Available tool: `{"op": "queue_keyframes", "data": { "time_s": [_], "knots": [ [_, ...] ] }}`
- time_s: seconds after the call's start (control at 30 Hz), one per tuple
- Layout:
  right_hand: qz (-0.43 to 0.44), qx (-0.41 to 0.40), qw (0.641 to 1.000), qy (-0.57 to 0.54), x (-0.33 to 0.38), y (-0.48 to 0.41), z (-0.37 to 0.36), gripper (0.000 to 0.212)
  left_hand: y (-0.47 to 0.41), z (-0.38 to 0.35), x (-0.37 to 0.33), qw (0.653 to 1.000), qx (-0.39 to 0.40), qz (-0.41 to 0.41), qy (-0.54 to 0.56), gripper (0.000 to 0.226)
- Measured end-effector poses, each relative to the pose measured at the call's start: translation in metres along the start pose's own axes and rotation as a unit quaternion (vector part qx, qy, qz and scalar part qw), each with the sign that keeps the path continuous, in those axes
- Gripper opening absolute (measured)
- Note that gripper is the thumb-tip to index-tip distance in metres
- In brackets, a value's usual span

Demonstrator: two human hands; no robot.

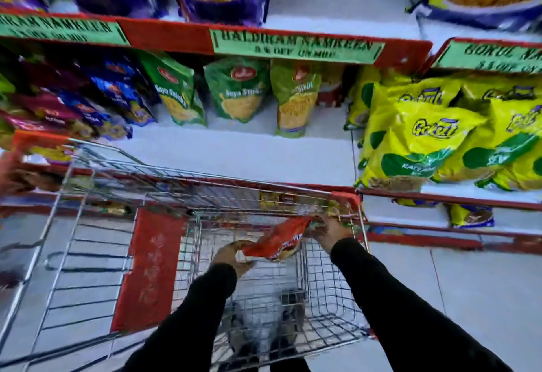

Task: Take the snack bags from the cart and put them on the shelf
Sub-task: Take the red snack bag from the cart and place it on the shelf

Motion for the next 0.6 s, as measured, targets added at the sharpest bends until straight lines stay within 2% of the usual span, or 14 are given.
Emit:
{"op": "queue_keyframes", "data": {
  "time_s": [0.07, 0.1, 0.2, 0.3, 0.4, 0.6],
  "knots": [
    [-0.035, 0.003, 0.999, -0.037, -0.001, -0.003, -0.003, 0.045, -0.014, -0.008, 0.005, 0.999, -0.036, 0.000, -0.014, 0.041],
    [-0.047, -0.004, 0.998, -0.052, -0.001, -0.005, -0.004, 0.039, -0.017, -0.013, 0.008, 0.999, -0.040, 0.008, 0.032, 0.040],
    [-0.043, -0.029, 0.998, -0.045, 0.001, -0.008, -0.005, 0.020, -0.020, -0.004, 0.010, 0.995, -0.092, 0.025, -0.030, 0.037],
    [-0.046, -0.036, 0.994, -0.088, 0.001, 0.002, -0.003, 0.014, -0.001, 0.002, 0.001, 0.991, -0.118, 0.041, 0.047, 0.029],
    [-0.044, -0.035, 0.991, -0.121, 0.001, 0.021, 0.005, 0.015, 0.024, 0.013, -0.025, 0.990, -0.129, -0.040, 0.028, 0.025],
    [0.021, -0.069, 0.982, -0.172, 0.026, 0.078, 0.042, 0.019, 0.070, 0.044, -0.059, 0.978, -0.121, -0.147, 0.089, 0.023]
  ]
}}
Point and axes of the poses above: each hand's wrist, its own y-axis away from the middle knuckle, its own z-axis out of the back of the hand, x = y × z, the point moved 6 cm from there along -y, towards the middle knuckle, and after that the axes turned 3 degrees about -z, right-handed, at the moved point
